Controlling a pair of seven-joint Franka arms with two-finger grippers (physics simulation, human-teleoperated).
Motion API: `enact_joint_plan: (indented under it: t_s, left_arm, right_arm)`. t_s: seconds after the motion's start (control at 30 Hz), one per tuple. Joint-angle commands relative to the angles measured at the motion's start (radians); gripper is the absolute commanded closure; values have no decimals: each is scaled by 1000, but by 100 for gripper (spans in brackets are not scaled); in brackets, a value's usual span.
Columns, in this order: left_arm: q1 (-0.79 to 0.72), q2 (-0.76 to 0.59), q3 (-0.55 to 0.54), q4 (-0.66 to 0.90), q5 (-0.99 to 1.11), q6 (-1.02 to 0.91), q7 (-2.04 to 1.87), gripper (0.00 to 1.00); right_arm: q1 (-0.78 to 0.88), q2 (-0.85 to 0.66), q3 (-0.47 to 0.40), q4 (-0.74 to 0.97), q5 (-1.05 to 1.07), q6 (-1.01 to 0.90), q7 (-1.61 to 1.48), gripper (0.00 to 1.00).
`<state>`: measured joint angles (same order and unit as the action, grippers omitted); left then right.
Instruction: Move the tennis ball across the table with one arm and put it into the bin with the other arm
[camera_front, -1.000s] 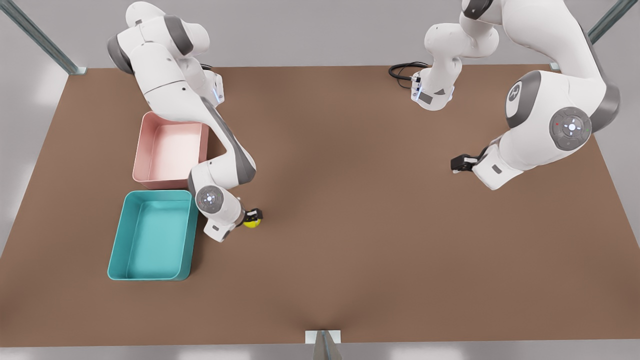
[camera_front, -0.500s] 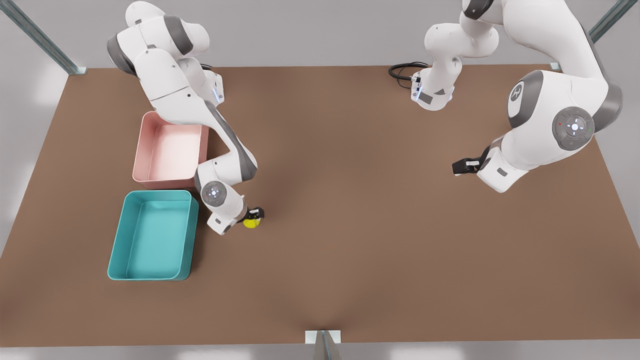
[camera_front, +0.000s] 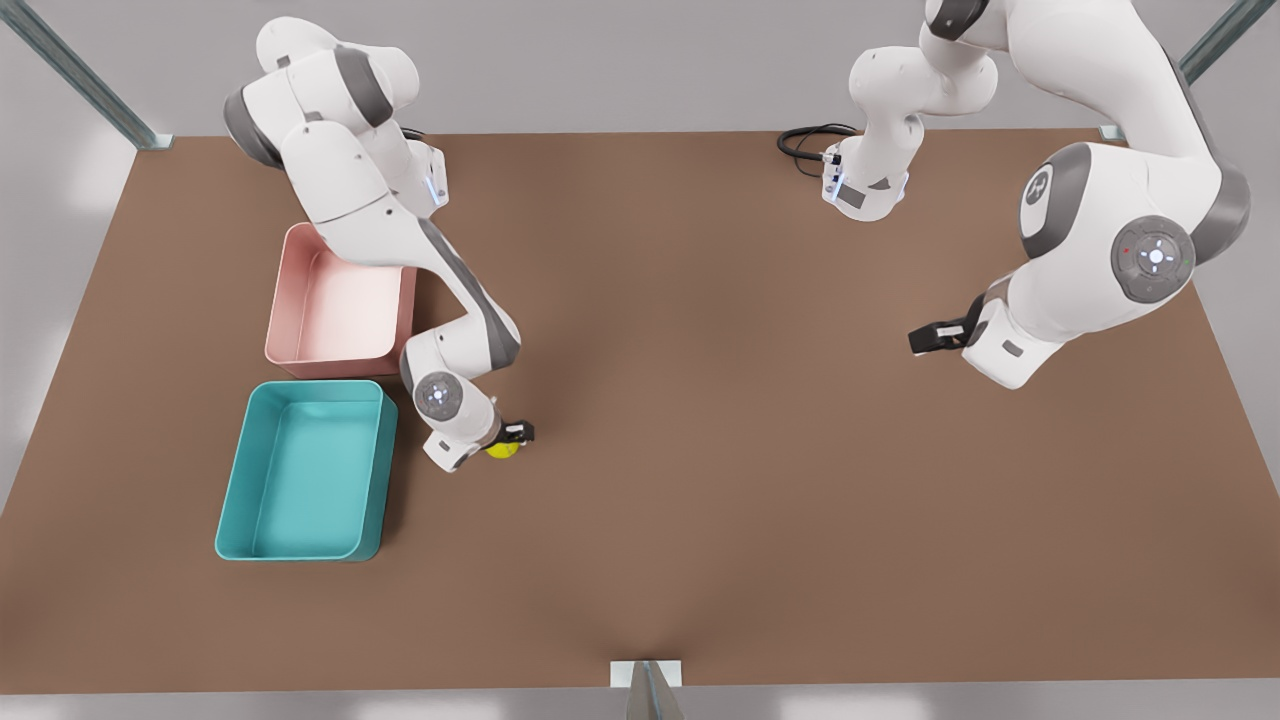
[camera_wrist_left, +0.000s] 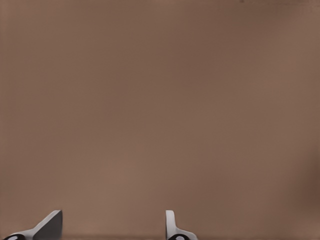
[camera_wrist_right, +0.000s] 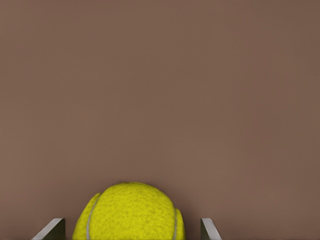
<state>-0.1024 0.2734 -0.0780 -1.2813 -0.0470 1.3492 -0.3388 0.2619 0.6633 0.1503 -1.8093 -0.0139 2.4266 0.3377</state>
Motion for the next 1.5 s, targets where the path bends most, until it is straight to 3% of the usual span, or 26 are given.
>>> enact_joint_plan:
  t_s: [0.0,0.17,0.2,0.27,0.33,0.4,0.57,0.73,1.03,1.07,1.1,1.2,1.23,1.33,1.43,1.47]
  left_arm:
    - [1,0,0,0,-1,1,-46,0]
    - [0,-5,-2,0,1,-1,-48,0]
    - [-2,-3,-2,0,1,-1,-60,0]
    - [0,-2,-2,0,1,-1,-60,0]
    - [0,0,-2,0,1,-1,-60,0]
    - [-2,0,-2,0,1,-1,-60,0]
    - [1,0,0,0,7,1,-60,0]
    - [7,10,0,-1,1,21,-58,0]
    - [10,10,0,0,4,21,-58,0]
    - [12,10,0,0,4,21,-58,0]
    - [12,10,0,0,4,22,-58,0]
    - [13,10,0,0,6,22,-57,0]
    - [13,10,0,0,6,22,-57,0]
    - [20,13,0,0,3,24,-55,0]
    - [18,18,0,0,1,28,-57,0]
    - [23,18,1,0,1,28,-55,0]
  right_arm:
    - [0,2,0,1,2,17,32,0]
    - [0,15,0,4,2,25,32,0]
    - [0,15,0,4,2,25,32,4]
    - [-1,15,0,4,2,25,30,23]
    - [-1,15,0,4,2,23,29,36]
    - [-6,9,2,4,0,20,24,37]
    - [-41,-73,9,65,2,-138,-48,36]
    - [-147,-165,5,100,0,-245,-307,36]
    - [-320,-131,-63,133,-92,-259,-572,35]
    - [-331,-123,-63,140,-101,-258,-574,32]
    - [-337,-113,-63,143,-101,-258,-572,0]
    - [-340,-99,-63,171,-89,-270,-569,0]
    - [-336,-97,-58,206,-74,-331,-560,0]
    - [-274,-131,-52,435,-23,-791,-341,0]
    - [-208,-246,-52,555,-101,-994,-287,0]
    - [-205,-350,-51,498,-109,-994,-287,0]
